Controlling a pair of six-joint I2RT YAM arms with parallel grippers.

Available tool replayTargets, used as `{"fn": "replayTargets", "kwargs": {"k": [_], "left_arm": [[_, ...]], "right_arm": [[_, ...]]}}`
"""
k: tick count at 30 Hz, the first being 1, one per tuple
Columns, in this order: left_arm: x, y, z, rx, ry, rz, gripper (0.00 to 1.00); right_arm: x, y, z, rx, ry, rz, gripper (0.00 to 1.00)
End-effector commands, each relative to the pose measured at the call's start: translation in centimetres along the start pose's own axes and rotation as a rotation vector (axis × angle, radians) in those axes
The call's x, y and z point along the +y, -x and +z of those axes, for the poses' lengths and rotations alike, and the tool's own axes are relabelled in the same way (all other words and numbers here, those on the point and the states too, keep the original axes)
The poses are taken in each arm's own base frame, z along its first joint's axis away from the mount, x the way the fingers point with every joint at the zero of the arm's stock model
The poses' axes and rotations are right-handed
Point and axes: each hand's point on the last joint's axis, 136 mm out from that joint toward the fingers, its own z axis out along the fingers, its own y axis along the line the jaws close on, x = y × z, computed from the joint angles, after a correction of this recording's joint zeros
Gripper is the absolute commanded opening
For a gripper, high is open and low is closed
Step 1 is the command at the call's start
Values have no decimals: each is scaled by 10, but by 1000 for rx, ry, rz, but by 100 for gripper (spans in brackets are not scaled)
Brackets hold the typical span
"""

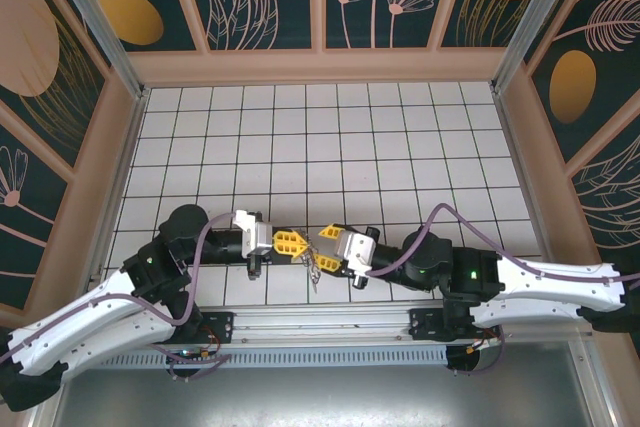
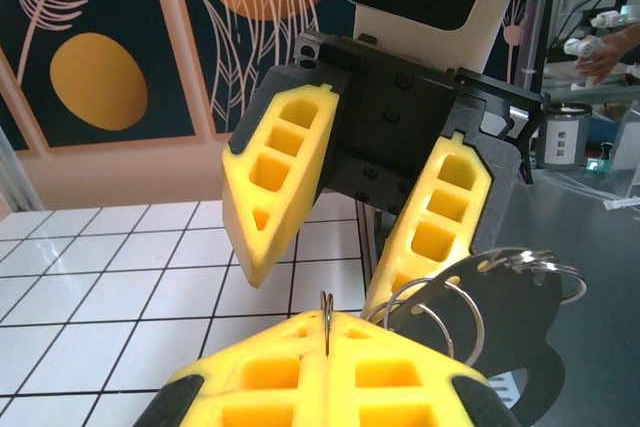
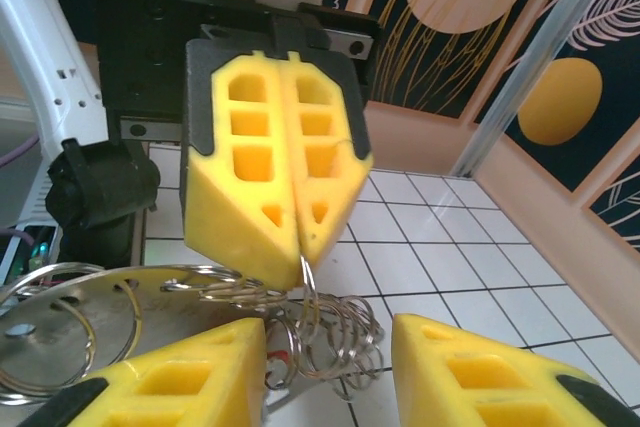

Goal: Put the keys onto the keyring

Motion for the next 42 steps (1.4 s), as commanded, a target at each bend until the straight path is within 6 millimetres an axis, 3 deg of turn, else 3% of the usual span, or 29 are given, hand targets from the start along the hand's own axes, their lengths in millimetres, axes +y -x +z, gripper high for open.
{"fn": "replayTargets", "kwargs": {"k": [1,15,22,27,30,35,42], "left_arm": [[-8,21,-3,-50,-39,54,0],[-17,20,-2,-49,-98,41,0],[-15,11,1,-11,-98,15,0],[0,-3,3,81,-19,-5,0],[10,-18,3,168,36,-16,2],[22,-36,5,285,83,-8,8],[31,-52,9,357,100,2,11]], "right_arm": [[-1,5,3,-34,3,11,36],[-11,-4,15,-6,-2,29,24],[-8,-1,15,-15,19,10,0],[-16,-2,15,15,-15,-4,0],[-23,-14,21,99,-64,-38,0],[-17,-33,39,236,-74,-117,0],[-12,-13,40,185,-37,-139,0]]}}
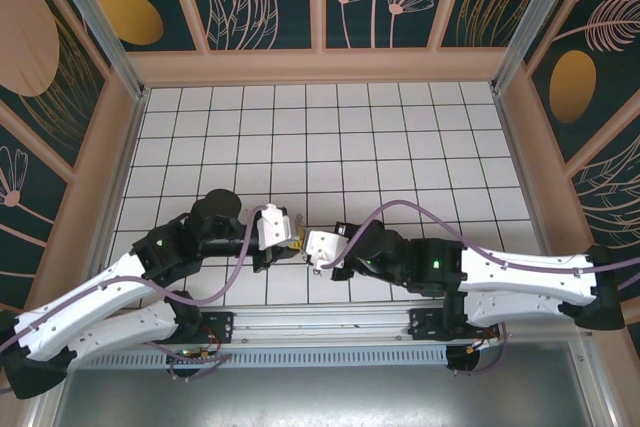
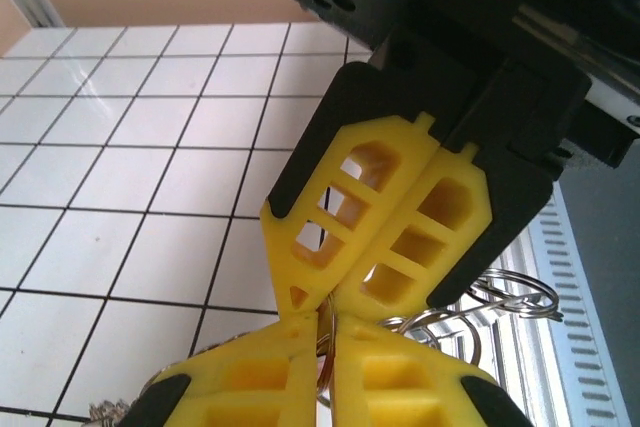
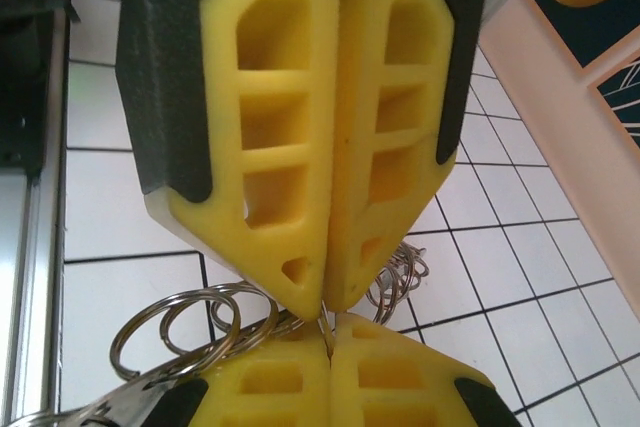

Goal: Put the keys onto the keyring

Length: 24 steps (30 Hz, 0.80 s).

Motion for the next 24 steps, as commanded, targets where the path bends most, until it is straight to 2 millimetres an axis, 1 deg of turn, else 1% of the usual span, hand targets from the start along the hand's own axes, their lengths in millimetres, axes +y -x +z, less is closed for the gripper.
{"fn": "replayTargets", "kwargs": {"k": [1,5,7,9,13,15,17,20,22,24], "left_arm": [[0,13,0,-29,-2,36,11],[0,13,1,-43,-1,39,10],[-2,15,1,-53,-9,44,0],[-4,20,1,-78,-21,46,0],[-7,41,-9,-204,-19,50,0],[-10,53,-18,-276,-20,58,0],[-16,65,-27,-356,-39,63,0],[-25,74,-34,-422,-85,61,0],[-29,76,-35,-445,-111,58,0],[-33,77,-36,-454,-133,58,0]], "right_arm": [[-14,58,-19,-186,-20,1,0],[-11,68,-29,-239,17,3,0],[-10,70,-31,-249,23,4,0],[-10,71,-32,-257,27,6,0],[-10,68,-31,-257,22,24,0],[-9,63,-30,-250,16,37,6],[-8,61,-32,-257,19,48,8],[-7,63,-38,-288,20,59,7],[-6,67,-46,-333,24,58,9],[-5,73,-55,-386,34,56,13]]}}
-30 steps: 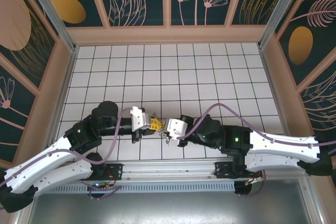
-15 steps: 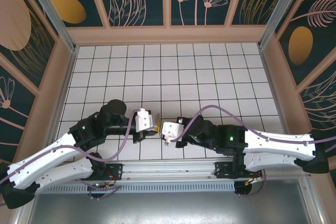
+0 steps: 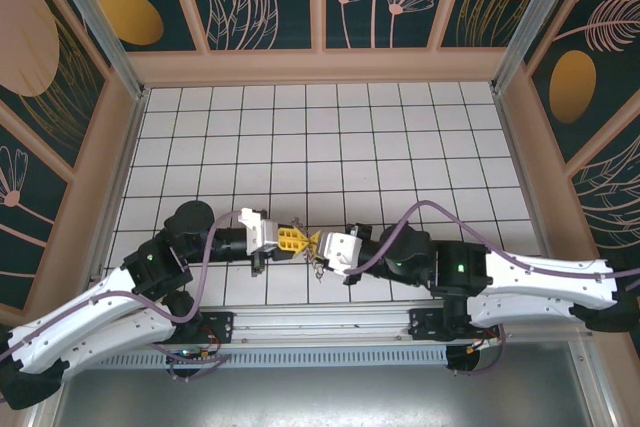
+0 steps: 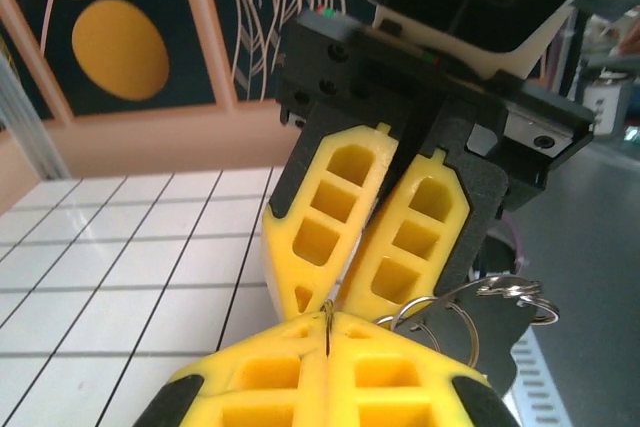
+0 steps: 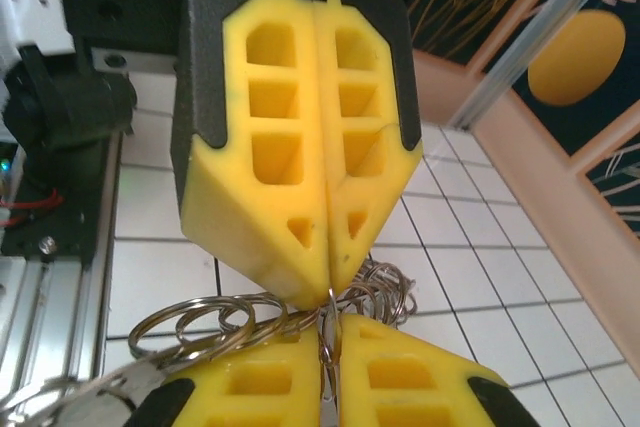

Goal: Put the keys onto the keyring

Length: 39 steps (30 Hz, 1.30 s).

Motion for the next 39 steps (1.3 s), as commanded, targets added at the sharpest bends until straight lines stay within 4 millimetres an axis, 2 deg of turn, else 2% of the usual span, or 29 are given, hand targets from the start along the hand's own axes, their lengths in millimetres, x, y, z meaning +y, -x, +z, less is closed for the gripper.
{"fn": "replayTargets", "kwargs": {"k": [1,4,7,10,13,18,20,24,27,29,31,36,39], "left_arm": [[-13,29,-2,-129,-75,8,0],[-18,33,-4,-156,-102,8,0],[-20,33,-4,-153,-114,2,0],[-16,23,0,-107,-101,-14,0],[-4,9,5,-30,-38,-30,0],[17,-23,12,144,56,-43,5],[23,-35,15,206,76,-43,7],[27,-45,19,252,84,-39,15],[26,-44,21,239,72,-36,12],[25,-43,22,233,64,-36,0],[23,-39,22,212,53,-35,0],[10,-7,14,43,17,-19,0],[-3,12,9,-73,-48,-21,0]], "right_arm": [[2,32,-11,-171,15,19,14],[3,35,-16,-204,21,22,13],[5,37,-17,-220,30,24,1],[4,39,-21,-234,25,20,0],[-4,37,-20,-206,-15,19,0],[-13,15,2,7,-62,-44,0],[-12,16,6,39,-44,-69,0],[-8,32,3,10,10,-98,0],[-6,43,-2,-23,35,-111,0],[-5,46,-4,-33,47,-115,0],[-4,47,-5,-43,57,-113,0],[-1,42,-9,-86,49,-74,0],[3,40,-13,-128,47,-34,11]]}}
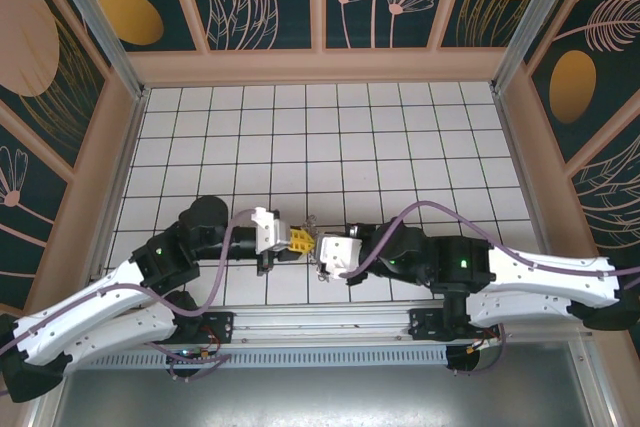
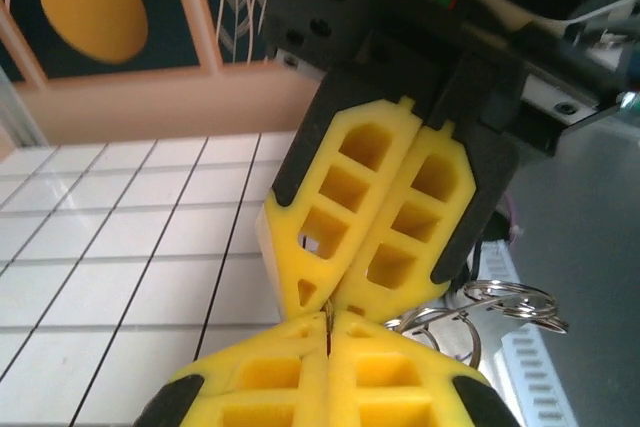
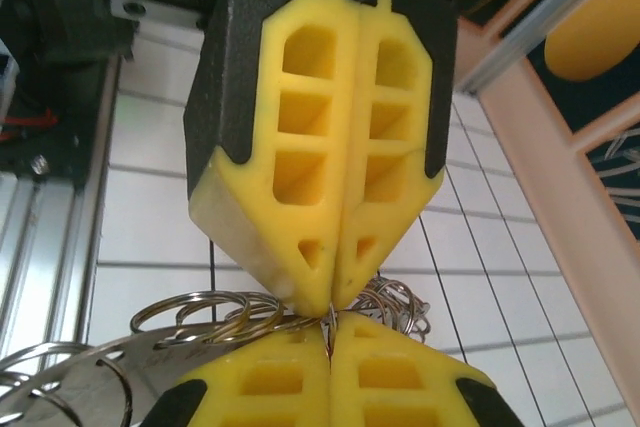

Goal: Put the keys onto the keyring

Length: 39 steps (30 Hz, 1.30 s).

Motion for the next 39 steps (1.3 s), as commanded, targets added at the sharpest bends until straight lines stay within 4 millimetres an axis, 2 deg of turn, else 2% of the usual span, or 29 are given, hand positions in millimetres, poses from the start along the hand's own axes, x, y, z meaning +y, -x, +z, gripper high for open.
{"fn": "replayTargets", "kwargs": {"k": [1,4,7,11,16,22,25,30,32,34,39], "left_arm": [[-9,29,-3,-161,-53,-8,0],[-19,40,-7,-221,-115,-2,0],[-26,48,-11,-258,-150,11,0],[-31,47,-10,-251,-185,3,0],[-32,47,-13,-249,-181,-6,0],[-14,27,-5,-91,-86,-25,0],[-3,10,1,-6,-36,-29,16],[7,-3,8,72,-1,-20,19],[9,-5,9,84,9,-13,15],[10,-6,9,91,9,-11,1],[8,1,6,41,11,-6,0]], "right_arm": [[-2,49,-15,-258,10,71,16],[3,53,-23,-326,27,109,21],[5,54,-28,-372,35,131,21],[5,56,-33,-416,27,136,2],[0,55,-33,-395,6,127,0],[-19,54,-28,-265,-54,93,0],[-23,56,-21,-189,-44,57,0],[-22,55,-7,-86,-11,30,0],[-23,52,-3,-53,-6,25,0],[-21,54,-3,-56,10,23,0],[-20,65,-16,-149,21,41,0]]}}
